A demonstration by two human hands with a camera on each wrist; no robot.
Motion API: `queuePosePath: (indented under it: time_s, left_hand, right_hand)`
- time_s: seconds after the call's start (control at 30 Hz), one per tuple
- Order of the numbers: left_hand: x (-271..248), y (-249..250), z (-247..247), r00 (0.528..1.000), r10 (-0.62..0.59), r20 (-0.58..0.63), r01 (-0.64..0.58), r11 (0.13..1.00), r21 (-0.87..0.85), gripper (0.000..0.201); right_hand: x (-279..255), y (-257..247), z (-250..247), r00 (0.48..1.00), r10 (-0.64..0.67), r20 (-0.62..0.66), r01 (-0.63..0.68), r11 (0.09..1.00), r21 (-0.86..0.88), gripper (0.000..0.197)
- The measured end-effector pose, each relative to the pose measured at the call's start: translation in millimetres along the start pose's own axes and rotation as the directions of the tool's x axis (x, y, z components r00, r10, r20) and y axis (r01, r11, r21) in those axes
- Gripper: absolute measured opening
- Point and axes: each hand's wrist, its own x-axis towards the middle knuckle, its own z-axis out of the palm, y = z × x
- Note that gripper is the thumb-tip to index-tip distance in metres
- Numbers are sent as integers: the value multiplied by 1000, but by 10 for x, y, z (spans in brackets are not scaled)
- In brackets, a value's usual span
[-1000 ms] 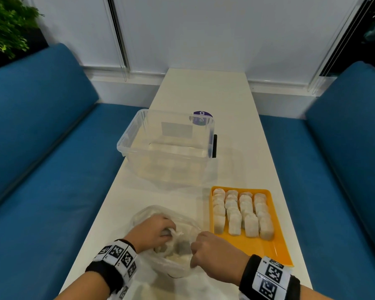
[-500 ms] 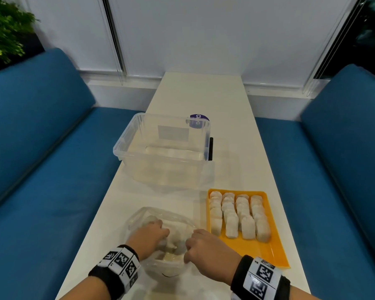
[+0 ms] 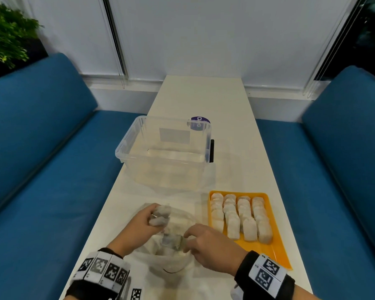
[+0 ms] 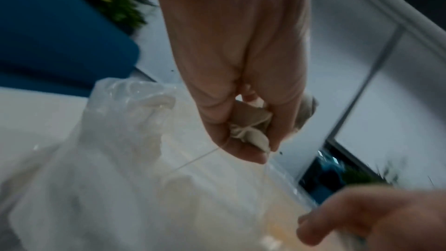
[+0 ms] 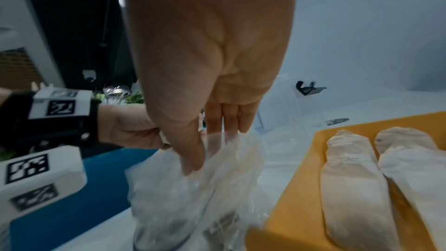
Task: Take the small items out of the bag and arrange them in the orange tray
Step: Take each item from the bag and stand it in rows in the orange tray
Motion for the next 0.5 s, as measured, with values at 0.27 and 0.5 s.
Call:
queuePosePath:
  time_s: [0.27,0.5]
  left_hand:
    - [-54,300,7,992,-121,-22,93,851,-516,15]
    - [-90,762,-9,999,-17,-32,-6,785,-619,11]
  right_hand:
    - [28,2,-225,977,157,-146,-80,900,429,25]
    - [273,-74,-253,953,297,-57,-191,738,647,47]
